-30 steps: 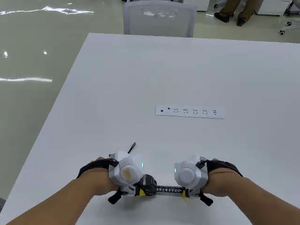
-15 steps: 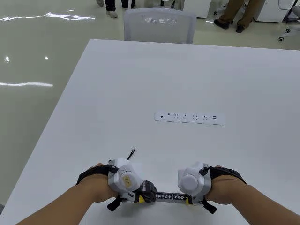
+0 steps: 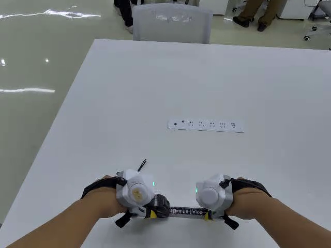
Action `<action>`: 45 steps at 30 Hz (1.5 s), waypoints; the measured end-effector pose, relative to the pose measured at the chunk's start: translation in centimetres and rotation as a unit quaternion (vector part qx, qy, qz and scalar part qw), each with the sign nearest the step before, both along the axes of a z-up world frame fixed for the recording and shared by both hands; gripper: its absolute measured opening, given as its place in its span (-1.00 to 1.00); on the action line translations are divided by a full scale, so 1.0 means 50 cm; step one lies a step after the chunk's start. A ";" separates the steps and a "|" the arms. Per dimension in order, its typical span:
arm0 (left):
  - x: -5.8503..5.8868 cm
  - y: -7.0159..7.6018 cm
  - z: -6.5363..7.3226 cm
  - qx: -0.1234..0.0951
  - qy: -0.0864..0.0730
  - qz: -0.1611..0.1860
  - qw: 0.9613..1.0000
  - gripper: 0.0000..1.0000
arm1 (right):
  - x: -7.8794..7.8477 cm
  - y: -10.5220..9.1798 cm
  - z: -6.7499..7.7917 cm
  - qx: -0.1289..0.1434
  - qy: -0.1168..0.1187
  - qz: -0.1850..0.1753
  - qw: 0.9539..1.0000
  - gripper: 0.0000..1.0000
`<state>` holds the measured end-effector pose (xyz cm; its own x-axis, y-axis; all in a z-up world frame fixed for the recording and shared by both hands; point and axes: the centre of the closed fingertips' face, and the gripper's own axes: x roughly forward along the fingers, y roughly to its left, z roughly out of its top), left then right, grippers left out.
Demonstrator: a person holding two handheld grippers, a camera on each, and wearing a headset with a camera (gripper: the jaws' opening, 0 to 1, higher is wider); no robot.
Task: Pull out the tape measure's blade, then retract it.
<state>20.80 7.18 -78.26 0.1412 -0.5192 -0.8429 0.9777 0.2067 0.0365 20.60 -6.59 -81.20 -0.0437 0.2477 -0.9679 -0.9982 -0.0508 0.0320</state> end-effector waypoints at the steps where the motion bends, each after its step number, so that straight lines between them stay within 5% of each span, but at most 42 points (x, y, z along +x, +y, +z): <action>1: 0.000 0.000 0.000 0.000 0.000 0.000 1.000 -0.40 | 0.001 -0.002 -0.001 -0.001 0.000 0.000 1.000 -0.80; 45: -0.003 -0.001 0.000 0.002 0.000 -0.001 1.000 -0.40 | 0.007 -0.045 -0.011 -0.019 -0.002 -0.005 1.000 -0.80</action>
